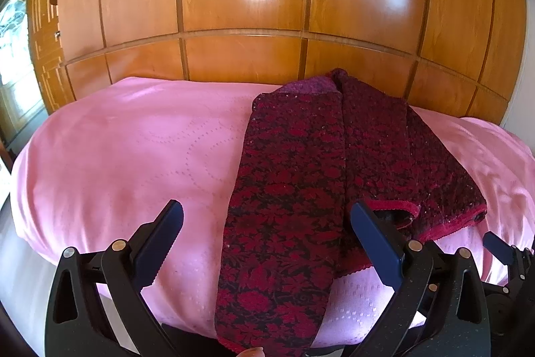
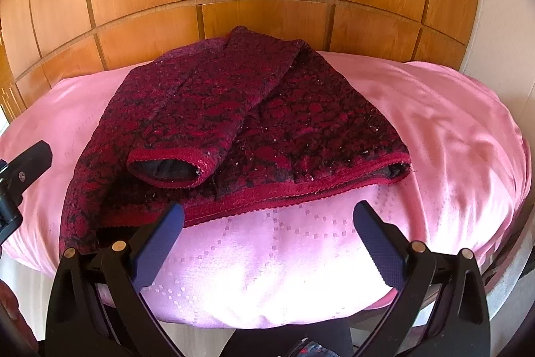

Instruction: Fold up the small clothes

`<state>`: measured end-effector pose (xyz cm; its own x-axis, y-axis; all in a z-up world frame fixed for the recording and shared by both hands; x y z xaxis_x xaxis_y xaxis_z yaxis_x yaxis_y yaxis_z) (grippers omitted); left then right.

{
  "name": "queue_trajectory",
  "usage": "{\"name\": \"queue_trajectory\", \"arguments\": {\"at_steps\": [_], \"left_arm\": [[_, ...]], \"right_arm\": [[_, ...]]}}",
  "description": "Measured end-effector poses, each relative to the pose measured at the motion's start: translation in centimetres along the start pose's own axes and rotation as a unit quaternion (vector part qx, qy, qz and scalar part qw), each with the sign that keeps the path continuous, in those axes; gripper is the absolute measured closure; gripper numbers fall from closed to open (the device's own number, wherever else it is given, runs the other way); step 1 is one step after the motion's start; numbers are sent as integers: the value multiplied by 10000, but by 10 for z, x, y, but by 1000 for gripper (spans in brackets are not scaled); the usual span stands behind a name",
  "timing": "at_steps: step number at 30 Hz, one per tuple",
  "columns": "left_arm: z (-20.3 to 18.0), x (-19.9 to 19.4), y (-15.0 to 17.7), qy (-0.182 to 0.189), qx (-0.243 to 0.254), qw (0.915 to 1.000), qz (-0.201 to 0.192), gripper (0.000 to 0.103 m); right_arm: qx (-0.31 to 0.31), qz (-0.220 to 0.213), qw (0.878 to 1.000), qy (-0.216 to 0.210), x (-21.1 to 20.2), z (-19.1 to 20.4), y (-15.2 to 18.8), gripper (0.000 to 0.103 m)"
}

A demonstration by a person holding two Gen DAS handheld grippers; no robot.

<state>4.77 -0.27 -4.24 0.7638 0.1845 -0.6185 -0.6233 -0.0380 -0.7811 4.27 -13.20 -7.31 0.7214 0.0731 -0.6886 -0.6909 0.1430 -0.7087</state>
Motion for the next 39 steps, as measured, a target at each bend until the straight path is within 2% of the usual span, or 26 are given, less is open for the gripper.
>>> {"name": "queue_trajectory", "arguments": {"at_steps": [6,13,18,32,39], "left_arm": [[-1,1,0,-45,34,10000,11,4],[3,3,1,-45,-3,10000,36,4],[4,2,1,-11,-30,10000,-2,4],[0,1,-2,-12,49,10000,-32,4],[1,9,-1,-76,127,9998,125,4]], "right_arm": [[51,8,10000,-59,-1,-2,3,2],[553,-356,9971,-372,-20,-17,3,2],[705,-278,9956,-549,-19,-20,6,2],[707,-162,9953,-638,-17,-21,9,2],[671,-61,9953,-694,-12,-20,7,2]]}}
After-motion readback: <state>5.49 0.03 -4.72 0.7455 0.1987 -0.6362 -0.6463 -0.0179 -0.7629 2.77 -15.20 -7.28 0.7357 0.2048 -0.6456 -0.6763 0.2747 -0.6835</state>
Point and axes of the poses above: each gripper's, at about its wrist camera, not at the fingertips, and x roughly the way its jaws point, z to its left, y to its underside, the point moved 4 cm from there along x, roughly the way its jaws point, and after that the axes turned 10 degrees about -y, right-handed, at the moved point
